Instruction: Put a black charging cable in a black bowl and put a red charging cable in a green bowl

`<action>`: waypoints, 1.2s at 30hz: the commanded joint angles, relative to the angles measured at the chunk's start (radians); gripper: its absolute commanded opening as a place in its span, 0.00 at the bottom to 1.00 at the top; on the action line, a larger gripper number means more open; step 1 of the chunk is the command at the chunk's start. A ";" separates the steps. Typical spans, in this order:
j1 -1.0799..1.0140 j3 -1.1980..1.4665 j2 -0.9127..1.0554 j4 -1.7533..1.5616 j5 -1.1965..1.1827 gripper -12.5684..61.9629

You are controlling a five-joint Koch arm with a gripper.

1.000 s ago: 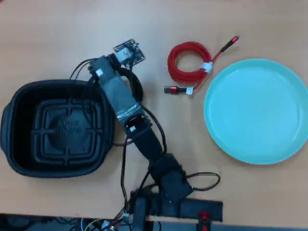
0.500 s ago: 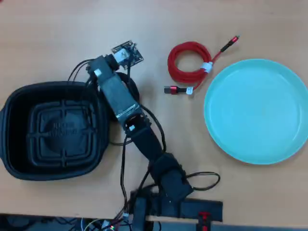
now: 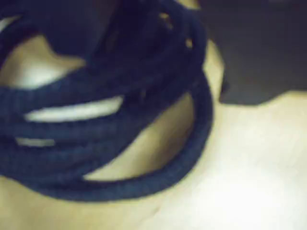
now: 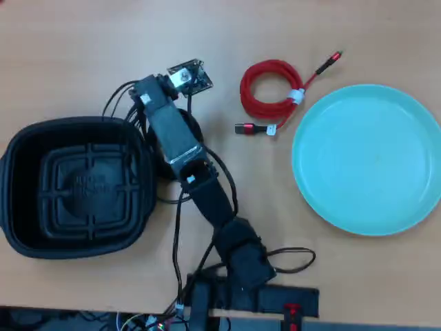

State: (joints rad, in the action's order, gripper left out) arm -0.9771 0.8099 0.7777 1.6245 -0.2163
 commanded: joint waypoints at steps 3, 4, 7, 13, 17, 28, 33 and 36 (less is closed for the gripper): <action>-0.008 0.020 -0.077 0.202 -0.017 0.33; -0.011 0.020 -0.083 0.215 -0.021 0.33; -0.012 0.008 -0.077 0.233 -0.031 0.33; -0.040 -0.037 -0.040 0.230 -0.023 0.23; -0.048 -0.106 0.008 0.232 0.012 0.06; -0.048 -0.256 0.370 0.227 0.025 0.08; -0.049 -0.354 0.560 0.227 0.025 0.08; -0.035 -0.383 0.652 0.224 0.025 0.08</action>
State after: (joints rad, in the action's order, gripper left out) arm -1.0201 0.6673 1.2180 1.7610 -0.1994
